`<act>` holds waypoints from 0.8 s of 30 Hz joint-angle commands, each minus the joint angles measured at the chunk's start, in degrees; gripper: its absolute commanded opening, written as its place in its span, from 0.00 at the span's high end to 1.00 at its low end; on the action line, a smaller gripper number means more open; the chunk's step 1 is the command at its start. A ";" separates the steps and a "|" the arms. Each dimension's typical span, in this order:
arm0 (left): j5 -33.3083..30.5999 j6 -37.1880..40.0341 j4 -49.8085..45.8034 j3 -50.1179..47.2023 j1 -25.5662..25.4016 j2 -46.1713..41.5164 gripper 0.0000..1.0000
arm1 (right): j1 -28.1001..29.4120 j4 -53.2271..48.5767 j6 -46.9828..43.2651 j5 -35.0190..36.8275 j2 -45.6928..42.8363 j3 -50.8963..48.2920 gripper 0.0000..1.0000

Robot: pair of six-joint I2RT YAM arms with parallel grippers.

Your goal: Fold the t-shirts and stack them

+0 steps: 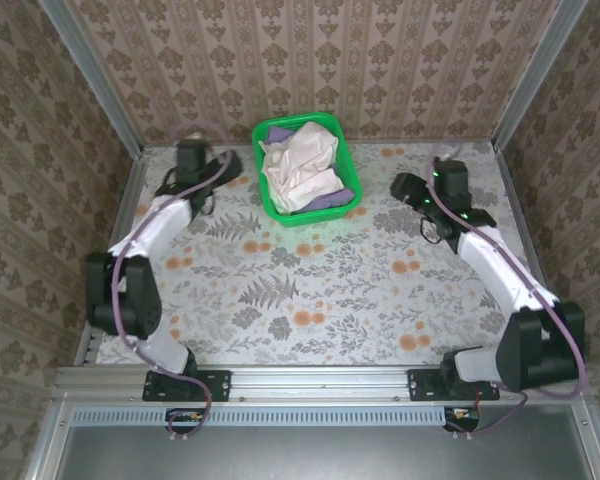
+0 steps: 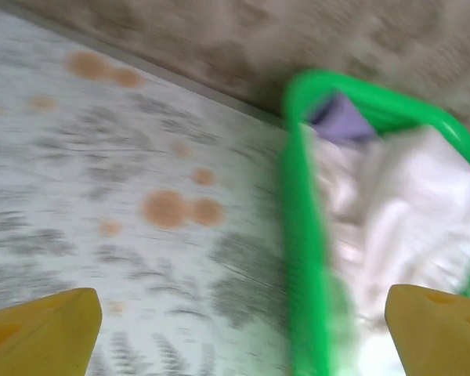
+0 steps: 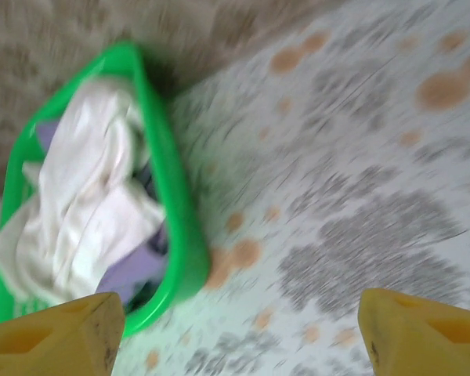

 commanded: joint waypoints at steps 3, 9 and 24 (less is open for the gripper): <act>3.62 9.76 -23.59 23.73 -9.44 15.75 0.05 | 5.58 -13.22 1.94 -4.69 8.77 5.80 0.24; 8.19 13.03 -40.43 47.99 -14.21 34.58 0.04 | 7.66 -17.94 3.07 -6.81 13.95 9.38 0.27; 20.83 6.50 -35.12 57.04 -14.74 45.38 0.69 | 10.21 -25.27 5.34 -2.03 11.85 9.87 0.29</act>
